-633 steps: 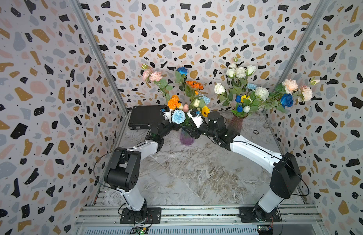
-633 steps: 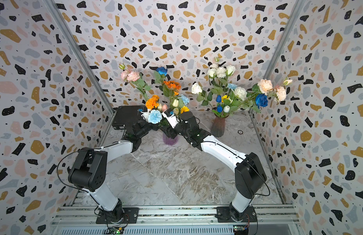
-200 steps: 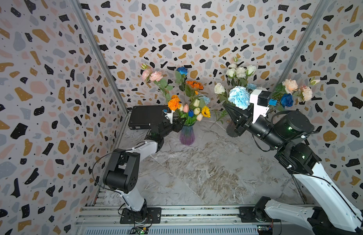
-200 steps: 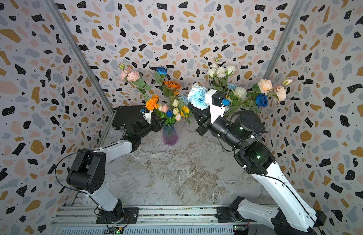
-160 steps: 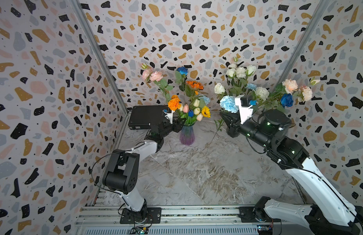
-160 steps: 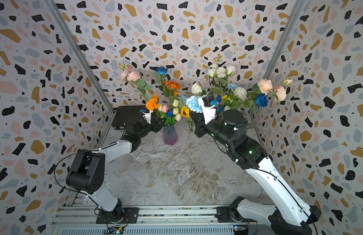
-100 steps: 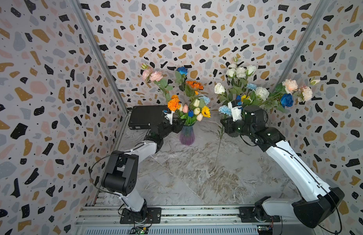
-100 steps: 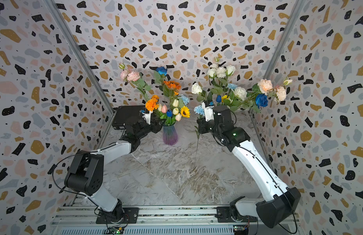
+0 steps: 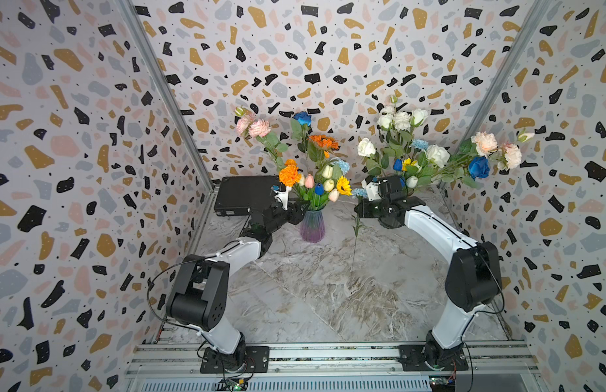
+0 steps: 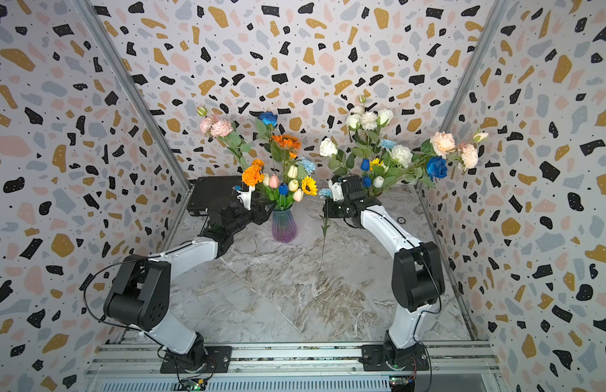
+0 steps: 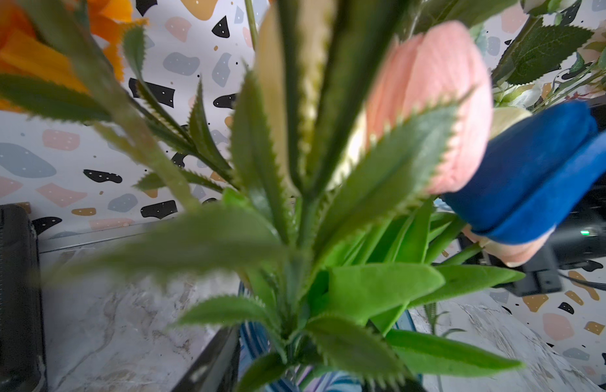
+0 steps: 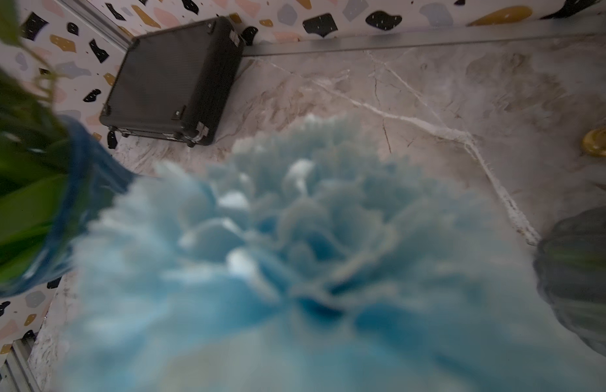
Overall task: Pick out blue flowers from the vase
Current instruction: Move the vase to the center of the board.
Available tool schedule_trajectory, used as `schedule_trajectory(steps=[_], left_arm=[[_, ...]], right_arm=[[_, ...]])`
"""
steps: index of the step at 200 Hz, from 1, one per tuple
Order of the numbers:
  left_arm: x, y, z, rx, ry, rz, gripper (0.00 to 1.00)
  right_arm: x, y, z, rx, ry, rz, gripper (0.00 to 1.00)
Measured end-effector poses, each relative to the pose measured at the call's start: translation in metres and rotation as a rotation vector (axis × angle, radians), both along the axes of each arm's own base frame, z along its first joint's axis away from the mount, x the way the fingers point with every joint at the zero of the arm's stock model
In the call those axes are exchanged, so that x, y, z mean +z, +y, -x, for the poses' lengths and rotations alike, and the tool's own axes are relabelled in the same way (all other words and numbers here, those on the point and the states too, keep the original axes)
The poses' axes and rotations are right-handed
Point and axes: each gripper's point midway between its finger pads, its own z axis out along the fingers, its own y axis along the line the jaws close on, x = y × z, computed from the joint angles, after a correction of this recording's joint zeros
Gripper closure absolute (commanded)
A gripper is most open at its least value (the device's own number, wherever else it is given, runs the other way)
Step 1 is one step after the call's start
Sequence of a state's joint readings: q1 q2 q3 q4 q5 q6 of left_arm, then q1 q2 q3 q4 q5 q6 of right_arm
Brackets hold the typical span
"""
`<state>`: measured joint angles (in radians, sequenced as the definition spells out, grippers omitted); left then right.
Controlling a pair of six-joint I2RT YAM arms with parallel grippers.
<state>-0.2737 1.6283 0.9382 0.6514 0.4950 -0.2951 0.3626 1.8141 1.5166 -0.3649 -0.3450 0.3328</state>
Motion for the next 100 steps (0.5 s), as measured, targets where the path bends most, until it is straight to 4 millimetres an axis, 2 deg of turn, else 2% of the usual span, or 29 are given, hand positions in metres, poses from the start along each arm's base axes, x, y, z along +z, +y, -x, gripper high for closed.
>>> schedule_trajectory(steps=[22,48,89,100], left_arm=[[0.0,0.0,0.001,0.003,0.0,-0.001,0.45],[0.0,-0.001,0.002,0.003,-0.001,-0.001,0.45],[0.0,-0.007,0.005,-0.01,-0.001,-0.001,0.45],[0.0,-0.01,0.006,-0.017,-0.001,-0.002,0.45]], right_arm=[[-0.029,0.007,-0.015,0.009,0.05,0.01,1.0],[-0.056,0.013,-0.021,0.02,0.102,0.015,1.0],[-0.092,0.014,-0.02,0.021,0.172,0.033,0.87],[-0.097,0.014,-0.022,0.021,0.179,0.037,0.79]])
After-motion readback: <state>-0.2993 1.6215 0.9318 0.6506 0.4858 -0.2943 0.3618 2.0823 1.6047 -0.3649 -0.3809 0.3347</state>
